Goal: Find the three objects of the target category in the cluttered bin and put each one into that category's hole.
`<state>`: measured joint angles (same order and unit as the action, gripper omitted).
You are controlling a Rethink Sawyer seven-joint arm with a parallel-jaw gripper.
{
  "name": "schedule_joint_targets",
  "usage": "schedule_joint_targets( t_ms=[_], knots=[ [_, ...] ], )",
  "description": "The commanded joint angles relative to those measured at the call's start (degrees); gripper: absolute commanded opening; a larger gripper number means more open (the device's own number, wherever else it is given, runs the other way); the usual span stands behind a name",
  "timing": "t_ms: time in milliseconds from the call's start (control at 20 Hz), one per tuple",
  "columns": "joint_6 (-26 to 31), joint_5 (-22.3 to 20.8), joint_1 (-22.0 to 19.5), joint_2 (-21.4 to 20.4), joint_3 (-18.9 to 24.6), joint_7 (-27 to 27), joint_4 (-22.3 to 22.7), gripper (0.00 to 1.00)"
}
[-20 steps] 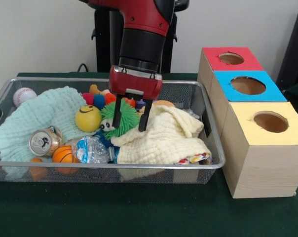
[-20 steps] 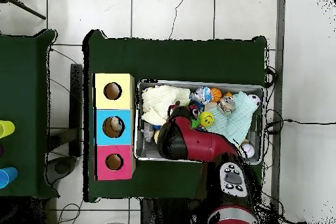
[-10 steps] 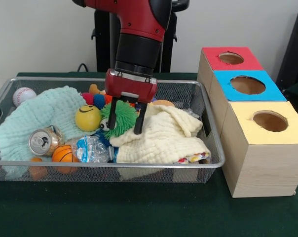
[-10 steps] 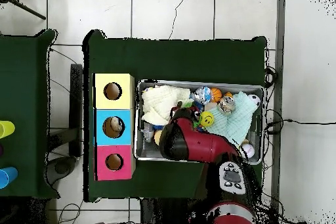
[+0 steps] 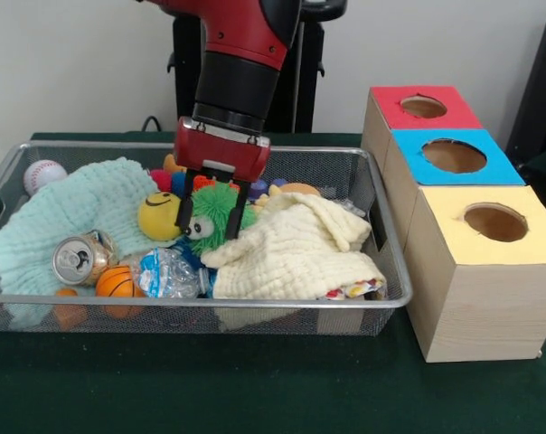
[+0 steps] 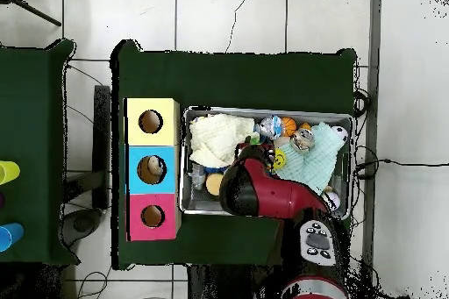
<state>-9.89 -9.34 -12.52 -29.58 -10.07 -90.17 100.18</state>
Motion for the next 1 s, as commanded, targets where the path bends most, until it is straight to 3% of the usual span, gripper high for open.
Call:
schedule_joint_targets(
  t_ms=[50,650,1000],
  knots=[
    [3.02,-3.02,-3.34,-0.03,3.55,-5.96,-1.59,1.0],
    [-4.92,-5.08,-6.14,6.36,6.3,-7.69,-4.86,1.0],
    [-9.64,-4.84,-6.6,9.6,7.21,-9.67,-4.62,1.0]
  ],
)
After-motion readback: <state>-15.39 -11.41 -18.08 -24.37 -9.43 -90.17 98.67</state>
